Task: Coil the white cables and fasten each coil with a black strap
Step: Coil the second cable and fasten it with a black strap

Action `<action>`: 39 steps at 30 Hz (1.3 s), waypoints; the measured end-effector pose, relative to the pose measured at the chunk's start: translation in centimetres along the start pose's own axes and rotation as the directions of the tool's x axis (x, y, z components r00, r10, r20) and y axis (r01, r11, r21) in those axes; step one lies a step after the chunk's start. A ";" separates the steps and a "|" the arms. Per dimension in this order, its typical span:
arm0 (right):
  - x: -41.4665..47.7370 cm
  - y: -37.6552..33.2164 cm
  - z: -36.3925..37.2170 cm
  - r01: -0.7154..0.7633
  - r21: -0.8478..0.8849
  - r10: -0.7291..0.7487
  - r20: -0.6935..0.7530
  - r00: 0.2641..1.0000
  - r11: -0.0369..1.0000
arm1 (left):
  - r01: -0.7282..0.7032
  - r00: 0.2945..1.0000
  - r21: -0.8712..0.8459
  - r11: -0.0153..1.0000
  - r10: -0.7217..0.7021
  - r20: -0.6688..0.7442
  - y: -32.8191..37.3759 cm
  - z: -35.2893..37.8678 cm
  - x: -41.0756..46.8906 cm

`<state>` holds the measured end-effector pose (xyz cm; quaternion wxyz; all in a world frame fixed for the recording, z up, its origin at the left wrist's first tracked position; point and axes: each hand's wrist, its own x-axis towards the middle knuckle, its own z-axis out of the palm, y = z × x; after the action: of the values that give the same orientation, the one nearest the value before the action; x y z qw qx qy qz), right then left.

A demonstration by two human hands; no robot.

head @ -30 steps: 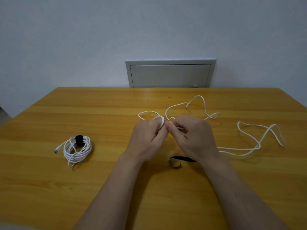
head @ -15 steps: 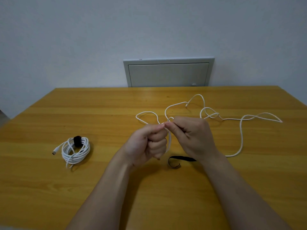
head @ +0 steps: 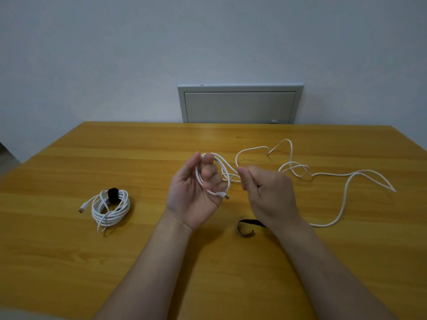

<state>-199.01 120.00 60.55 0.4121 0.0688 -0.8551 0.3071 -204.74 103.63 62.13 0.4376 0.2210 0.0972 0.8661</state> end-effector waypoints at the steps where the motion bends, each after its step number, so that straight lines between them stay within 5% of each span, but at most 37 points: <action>1: -0.1 -0.2 0.2 -0.003 -0.017 0.003 0.016 1.000 1.000 | -0.011 1.000 -0.020 1.000 0.011 -0.012 -0.1 -0.2 0.0; 7: -0.3 -1.2 0.2 -0.064 0.028 0.061 0.105 0.993 0.998 | -0.158 0.976 -0.008 0.987 0.155 -0.152 0.5 -0.1 0.3; 13: -0.2 -0.4 0.7 -0.011 -0.043 0.012 0.035 0.999 0.999 | -0.273 0.928 -0.008 0.962 0.261 -0.266 1.1 -0.4 0.5; 18: -0.4 -0.8 1.5 0.039 -0.116 -0.019 0.168 0.986 0.992 | -0.394 0.831 0.192 0.899 0.438 -0.343 0.1 0.5 1.3; 22: -0.4 -1.0 0.9 -0.038 -0.147 0.057 0.127 0.990 0.988 | -0.406 0.736 0.461 0.789 0.582 -0.347 0.2 1.0 1.5; 28: -0.4 -0.8 0.5 0.008 -0.005 -0.007 0.202 0.979 1.000 | -0.259 0.629 0.838 0.481 0.742 -0.232 0.0 0.4 1.5; 34: 0.2 -0.4 -0.2 0.119 0.047 -0.124 0.126 0.984 0.992 | 0.025 0.765 0.981 -0.195 0.635 0.106 -1.6 -0.6 0.6; 39: 0.4 -0.2 -1.0 0.145 0.001 -0.144 0.071 0.987 0.989 | 0.110 0.804 0.869 -0.482 0.557 0.208 -1.8 -0.3 0.8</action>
<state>-198.55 120.48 61.44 0.4029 0.1405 -0.8626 0.2719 -203.99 105.38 61.44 -0.2053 0.3138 0.7968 0.4738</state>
